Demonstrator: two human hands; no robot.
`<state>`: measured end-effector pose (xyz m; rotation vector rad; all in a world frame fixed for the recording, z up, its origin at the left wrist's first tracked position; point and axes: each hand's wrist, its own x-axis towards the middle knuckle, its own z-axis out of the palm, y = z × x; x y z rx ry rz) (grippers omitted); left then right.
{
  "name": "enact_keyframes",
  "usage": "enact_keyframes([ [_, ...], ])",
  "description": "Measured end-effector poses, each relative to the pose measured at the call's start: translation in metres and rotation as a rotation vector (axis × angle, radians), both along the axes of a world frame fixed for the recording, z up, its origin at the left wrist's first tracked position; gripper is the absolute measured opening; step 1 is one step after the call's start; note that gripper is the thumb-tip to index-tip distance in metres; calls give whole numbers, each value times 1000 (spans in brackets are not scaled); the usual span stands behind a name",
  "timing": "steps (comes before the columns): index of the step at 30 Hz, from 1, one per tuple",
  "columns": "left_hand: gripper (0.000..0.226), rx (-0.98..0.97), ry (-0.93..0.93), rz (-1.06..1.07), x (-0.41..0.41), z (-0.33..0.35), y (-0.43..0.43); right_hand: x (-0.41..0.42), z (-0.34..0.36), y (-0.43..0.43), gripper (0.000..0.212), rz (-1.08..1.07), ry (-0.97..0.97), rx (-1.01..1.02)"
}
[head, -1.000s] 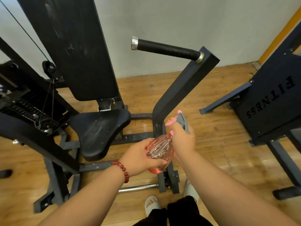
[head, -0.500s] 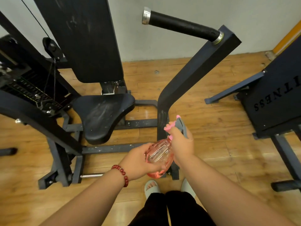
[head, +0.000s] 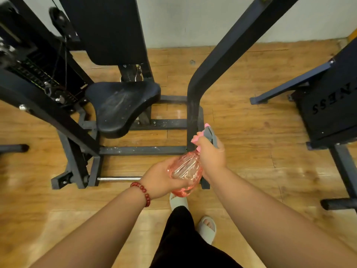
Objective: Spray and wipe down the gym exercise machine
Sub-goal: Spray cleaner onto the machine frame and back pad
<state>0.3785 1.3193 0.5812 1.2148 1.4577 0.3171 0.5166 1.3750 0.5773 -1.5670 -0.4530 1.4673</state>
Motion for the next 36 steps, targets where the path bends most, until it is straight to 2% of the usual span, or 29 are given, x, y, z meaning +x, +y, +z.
enact_keyframes([
  [7,54,-49,51,8,11,-34,-27,9,-36,-25,39,-53,108,-78],
  [13,42,-98,78,-46,6,-71,-36,4,-75,-40,39,-133,66,-183],
  [19,39,-96,127,-99,-10,-109,-30,-9,-111,-41,39,-120,78,-186],
  [25,41,-79,154,-132,-27,-150,-22,-26,-154,-37,41,-175,125,-187],
  [29,40,-106,144,-164,-35,-175,-21,-38,-185,-40,45,-232,77,-234],
  [36,41,-121,136,-200,-43,-216,-20,-43,-228,-48,37,-238,60,-262],
])
